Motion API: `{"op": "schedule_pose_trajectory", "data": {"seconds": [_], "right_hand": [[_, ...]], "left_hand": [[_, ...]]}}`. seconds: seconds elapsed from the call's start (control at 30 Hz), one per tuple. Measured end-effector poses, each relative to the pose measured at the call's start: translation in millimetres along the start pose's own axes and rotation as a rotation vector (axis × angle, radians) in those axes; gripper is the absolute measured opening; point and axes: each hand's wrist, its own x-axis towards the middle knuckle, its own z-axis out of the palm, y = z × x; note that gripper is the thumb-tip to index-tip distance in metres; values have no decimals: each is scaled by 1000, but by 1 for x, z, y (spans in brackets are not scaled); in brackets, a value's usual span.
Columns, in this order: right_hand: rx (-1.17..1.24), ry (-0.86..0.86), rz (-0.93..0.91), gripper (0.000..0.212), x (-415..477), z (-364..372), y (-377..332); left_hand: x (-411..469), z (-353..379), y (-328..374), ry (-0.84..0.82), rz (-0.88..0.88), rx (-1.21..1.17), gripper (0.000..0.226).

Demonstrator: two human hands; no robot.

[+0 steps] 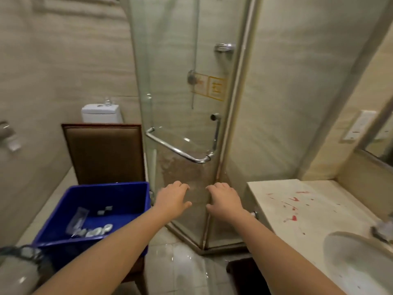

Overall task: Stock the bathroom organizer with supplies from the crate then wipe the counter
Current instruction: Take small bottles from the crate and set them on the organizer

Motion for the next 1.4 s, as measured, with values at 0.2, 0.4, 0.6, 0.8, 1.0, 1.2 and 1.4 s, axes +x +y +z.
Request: {"op": "schedule_pose_trajectory", "data": {"seconds": [0.2,0.4,0.6,0.8,1.0,1.2,1.4], "right_hand": [[6,-34,-185,53,50,12,-56],[66,-78,-379,52,107,25,-101],[62,-133,-564,57,163,36,-134],[37,-176,-708,58,204,50,-156],[44,-216,-822,57,230,68,-178],[44,-268,-907,52,249,87,-206],[28,-330,-952,55,269,112,-240]], "left_hand": [[-13,-5,-61,5,-172,2,55],[-12,-2,-111,16,-371,-5,56],[-7,6,-150,45,-570,-39,56],[-11,16,-174,86,-767,-49,53],[-15,25,-190,127,-928,-60,53],[-19,34,-210,130,-1018,-100,53],[-19,47,-249,86,-1073,-132,48]]}}
